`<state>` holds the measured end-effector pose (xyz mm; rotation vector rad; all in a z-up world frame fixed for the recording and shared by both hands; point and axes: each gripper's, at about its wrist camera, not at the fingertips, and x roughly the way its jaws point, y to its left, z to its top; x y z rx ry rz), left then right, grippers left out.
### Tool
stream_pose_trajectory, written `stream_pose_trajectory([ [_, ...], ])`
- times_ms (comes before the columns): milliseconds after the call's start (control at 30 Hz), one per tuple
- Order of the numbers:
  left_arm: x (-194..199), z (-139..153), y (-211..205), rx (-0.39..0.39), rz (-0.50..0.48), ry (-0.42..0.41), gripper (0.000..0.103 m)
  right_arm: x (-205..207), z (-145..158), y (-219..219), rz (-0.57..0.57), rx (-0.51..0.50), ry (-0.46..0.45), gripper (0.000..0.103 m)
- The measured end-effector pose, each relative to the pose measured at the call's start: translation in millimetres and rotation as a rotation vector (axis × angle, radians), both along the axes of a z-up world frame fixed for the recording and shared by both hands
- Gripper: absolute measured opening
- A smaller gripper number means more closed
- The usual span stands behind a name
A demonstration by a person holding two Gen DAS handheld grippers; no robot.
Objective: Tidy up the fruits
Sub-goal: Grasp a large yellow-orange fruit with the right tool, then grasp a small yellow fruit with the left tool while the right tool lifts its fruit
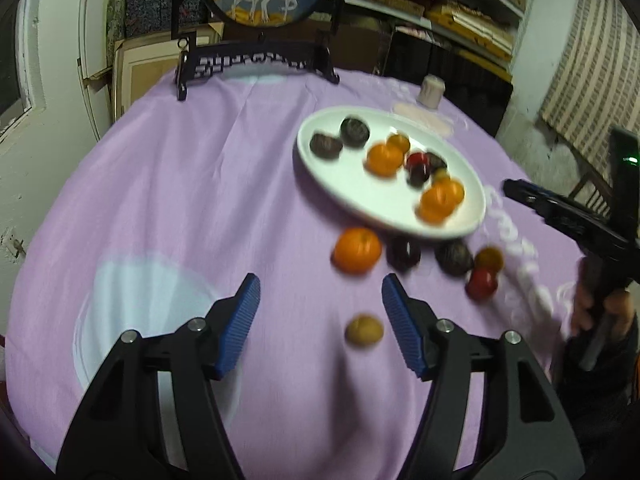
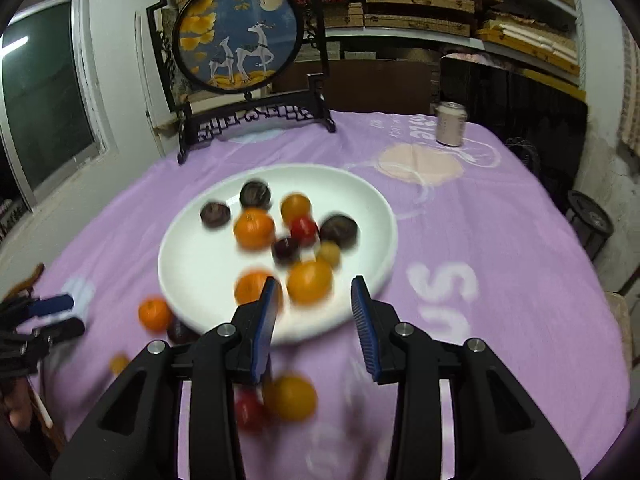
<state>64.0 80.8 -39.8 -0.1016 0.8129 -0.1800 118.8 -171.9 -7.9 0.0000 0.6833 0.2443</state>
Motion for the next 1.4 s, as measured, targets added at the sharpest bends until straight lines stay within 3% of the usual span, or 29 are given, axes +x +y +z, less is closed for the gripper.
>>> stream_pose_trajectory([
  [67,-3,-7,1,-0.009,-0.007,0.020,0.065,-20,-7,-6,-0.012,-0.020,0.018,0.044],
  [100,-4,-11,2,-0.020,-0.016,0.034,0.065,-28,-12,-9,-0.019,-0.023,0.034,0.052],
  [300,-4,-16,-4,-0.034,-0.048,0.048,0.065,-47,-36,-15,-0.010,-0.027,0.130,0.052],
  [533,-15,-13,-12,-0.020,-0.077,0.037,0.067,-17,-64,7,0.042,-0.031,0.225,0.054],
  [767,-17,-18,-14,-0.023,-0.088,0.057,0.068,-3,-62,14,0.085,0.015,0.232,0.054],
  [900,-15,-20,-25,-0.014,-0.114,0.067,0.068,-1,-61,16,0.100,0.005,0.239,0.037],
  [1067,-12,-23,-33,-0.002,-0.125,0.086,0.067,-13,-53,9,0.073,0.039,0.238,0.037],
  [1200,-4,-29,-36,-0.003,-0.124,0.112,0.061,-30,-39,-1,0.067,0.060,0.211,0.037],
  [1267,1,-33,-39,-0.006,-0.127,0.129,0.046,-36,-36,-5,0.072,0.066,0.212,0.037],
  [1400,11,-42,-47,0.019,-0.118,0.139,0.041,-43,-35,-10,0.082,0.086,0.224,0.037],
])
